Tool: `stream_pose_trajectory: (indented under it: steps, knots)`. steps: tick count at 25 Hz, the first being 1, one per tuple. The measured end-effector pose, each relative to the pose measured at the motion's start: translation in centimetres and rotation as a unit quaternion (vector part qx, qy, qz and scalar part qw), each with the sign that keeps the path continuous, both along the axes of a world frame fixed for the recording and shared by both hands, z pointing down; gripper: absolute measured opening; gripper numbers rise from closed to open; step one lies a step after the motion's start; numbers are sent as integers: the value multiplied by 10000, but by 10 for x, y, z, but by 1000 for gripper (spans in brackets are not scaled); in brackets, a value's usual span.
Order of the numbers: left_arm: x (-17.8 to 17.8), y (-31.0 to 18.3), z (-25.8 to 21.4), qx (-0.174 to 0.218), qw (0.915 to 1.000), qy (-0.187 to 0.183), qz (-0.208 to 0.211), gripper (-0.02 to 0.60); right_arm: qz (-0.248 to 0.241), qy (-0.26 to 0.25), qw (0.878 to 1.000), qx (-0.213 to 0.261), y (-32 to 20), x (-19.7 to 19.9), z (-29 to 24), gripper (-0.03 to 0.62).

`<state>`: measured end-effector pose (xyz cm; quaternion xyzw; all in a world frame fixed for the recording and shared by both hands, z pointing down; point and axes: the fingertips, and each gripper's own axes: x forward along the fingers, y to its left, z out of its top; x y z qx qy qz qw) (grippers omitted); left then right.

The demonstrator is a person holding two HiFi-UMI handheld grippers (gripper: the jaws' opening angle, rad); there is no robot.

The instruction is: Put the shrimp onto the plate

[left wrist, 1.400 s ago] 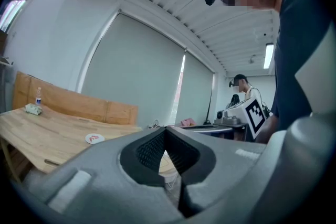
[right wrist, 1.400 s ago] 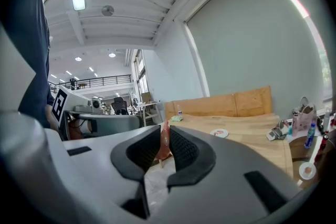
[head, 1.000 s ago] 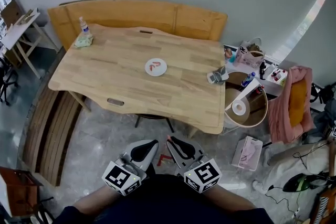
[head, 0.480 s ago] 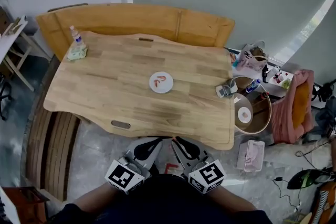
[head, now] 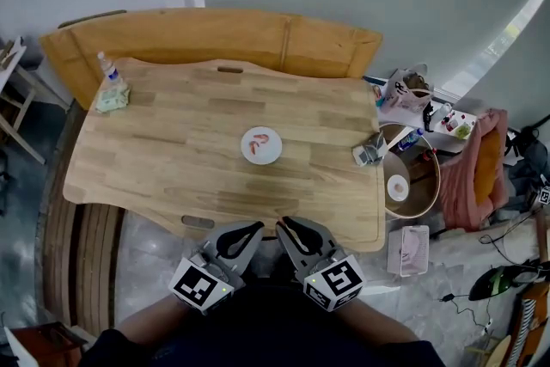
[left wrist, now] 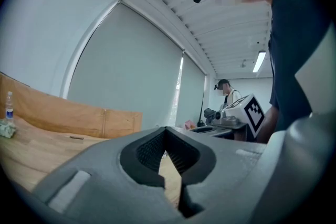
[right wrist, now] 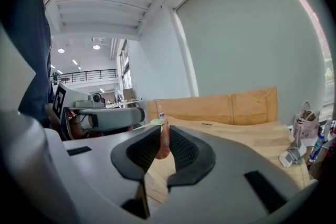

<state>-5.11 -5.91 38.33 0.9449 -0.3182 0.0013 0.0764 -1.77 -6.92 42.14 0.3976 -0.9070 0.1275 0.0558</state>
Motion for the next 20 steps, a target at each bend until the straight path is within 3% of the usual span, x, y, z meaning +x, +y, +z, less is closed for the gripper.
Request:
stream_pose_trajectory:
  steps: [12,20]
  knots:
    - [16,-30,4,-241,9989,-77,-387,3,-393,9,9992,-81,-51,8,5,60]
    - [9,-45,10,-315,9974,-109,-633,4,-455,230,9986,-125,-100,11,29,60]
